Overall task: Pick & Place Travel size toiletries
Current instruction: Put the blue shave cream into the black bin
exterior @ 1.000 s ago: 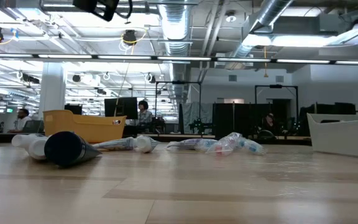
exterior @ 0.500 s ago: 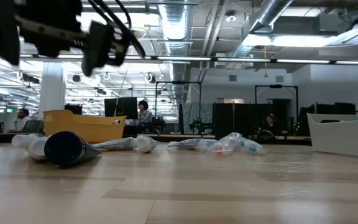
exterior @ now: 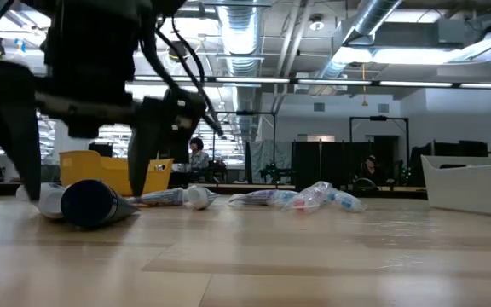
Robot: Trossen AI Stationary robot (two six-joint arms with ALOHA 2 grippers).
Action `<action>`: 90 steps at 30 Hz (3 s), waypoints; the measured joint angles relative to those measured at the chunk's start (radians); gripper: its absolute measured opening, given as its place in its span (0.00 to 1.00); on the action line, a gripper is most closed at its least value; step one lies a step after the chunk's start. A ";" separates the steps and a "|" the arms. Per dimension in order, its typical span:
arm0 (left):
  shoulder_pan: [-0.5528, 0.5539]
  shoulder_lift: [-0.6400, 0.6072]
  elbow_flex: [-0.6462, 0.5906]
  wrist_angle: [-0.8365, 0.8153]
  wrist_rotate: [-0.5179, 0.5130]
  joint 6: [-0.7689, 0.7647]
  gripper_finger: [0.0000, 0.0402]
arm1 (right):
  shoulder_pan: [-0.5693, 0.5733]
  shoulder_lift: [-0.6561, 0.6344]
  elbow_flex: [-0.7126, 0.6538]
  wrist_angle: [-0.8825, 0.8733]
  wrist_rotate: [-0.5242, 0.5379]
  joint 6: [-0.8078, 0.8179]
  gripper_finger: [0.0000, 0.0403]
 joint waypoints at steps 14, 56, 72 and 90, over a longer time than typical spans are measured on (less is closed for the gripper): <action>-0.001 0.038 0.002 -0.010 -0.100 0.022 0.51 | 0.000 0.000 0.000 -0.002 0.000 -0.005 0.52; 0.263 -0.742 0.047 0.408 -0.602 -0.937 0.34 | -0.256 -0.380 0.000 0.241 0.555 -0.462 0.52; 0.268 -0.567 0.047 0.805 -0.936 -1.356 0.34 | -0.688 -0.227 0.191 0.572 0.810 -1.518 0.39; 0.282 -0.527 0.046 0.901 -1.010 -1.409 0.34 | -0.706 0.193 0.713 0.290 1.025 -1.761 0.70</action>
